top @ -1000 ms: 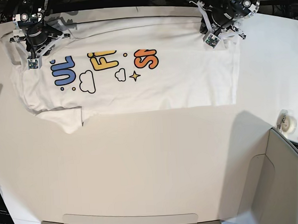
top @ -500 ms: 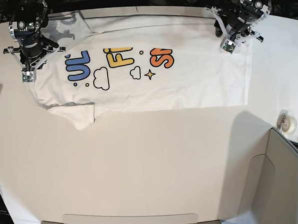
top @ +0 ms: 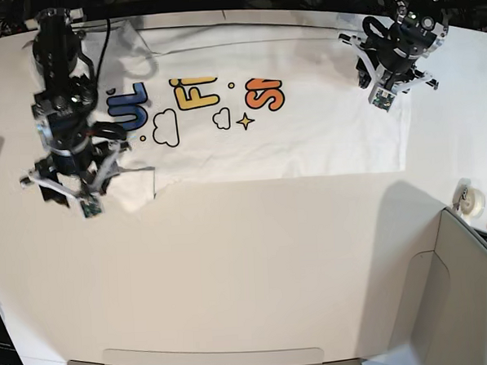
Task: Layout the t-shirt on the table in an organized manner, then fold the t-shirt properly
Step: 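Release and reposition the right gripper onto the shirt's sleeve end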
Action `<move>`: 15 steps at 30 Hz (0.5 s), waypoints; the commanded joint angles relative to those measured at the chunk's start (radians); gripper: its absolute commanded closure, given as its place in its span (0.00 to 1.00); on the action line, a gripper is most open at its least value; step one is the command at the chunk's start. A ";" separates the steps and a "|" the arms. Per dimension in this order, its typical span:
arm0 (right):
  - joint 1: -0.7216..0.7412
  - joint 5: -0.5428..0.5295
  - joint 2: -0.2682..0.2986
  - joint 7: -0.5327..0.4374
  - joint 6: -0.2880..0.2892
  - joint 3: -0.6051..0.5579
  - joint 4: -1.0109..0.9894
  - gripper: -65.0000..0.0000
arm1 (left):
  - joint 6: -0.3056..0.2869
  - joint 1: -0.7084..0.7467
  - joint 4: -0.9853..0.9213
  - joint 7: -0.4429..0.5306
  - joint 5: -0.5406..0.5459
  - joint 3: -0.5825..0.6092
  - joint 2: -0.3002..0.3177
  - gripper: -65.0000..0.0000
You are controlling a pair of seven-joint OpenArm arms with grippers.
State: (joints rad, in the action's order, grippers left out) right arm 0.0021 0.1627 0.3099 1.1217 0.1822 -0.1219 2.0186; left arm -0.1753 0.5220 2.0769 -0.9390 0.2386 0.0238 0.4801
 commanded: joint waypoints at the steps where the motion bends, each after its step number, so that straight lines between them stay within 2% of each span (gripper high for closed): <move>1: 0.025 0.071 0.004 -0.007 -0.003 -0.078 -0.020 0.45 | 0.001 -0.004 0.015 0.011 0.002 0.000 0.012 0.75; 4: 0.069 0.394 0.067 -0.024 0.013 -0.341 -0.121 0.45 | 0.001 -0.039 0.015 -0.041 0.002 0.000 -0.008 0.75; 6: 0.100 0.585 0.094 -0.053 0.064 -0.519 -0.203 0.45 | 0.001 -0.069 0.015 -0.067 0.002 0.000 -0.008 0.75; 7: 0.097 0.647 0.104 -0.058 0.109 -0.568 -0.235 0.45 | 0.001 -0.075 0.015 -0.074 0.002 0.000 -0.008 0.75; 10: 0.095 0.668 0.133 -0.059 0.221 -0.623 -0.263 0.45 | 0.001 -0.078 0.014 -0.079 0.002 0.000 -0.008 0.75; 15: 0.097 0.668 0.148 -0.058 0.236 -0.620 -0.256 0.45 | 0.001 -0.079 0.014 -0.078 0.002 0.000 -0.008 0.75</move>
State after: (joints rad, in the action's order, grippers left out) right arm 0.0811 0.8127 0.4484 1.0611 0.4198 -0.7506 1.7443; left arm -0.1795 0.4461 2.0754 -1.0283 0.2474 0.0307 0.4595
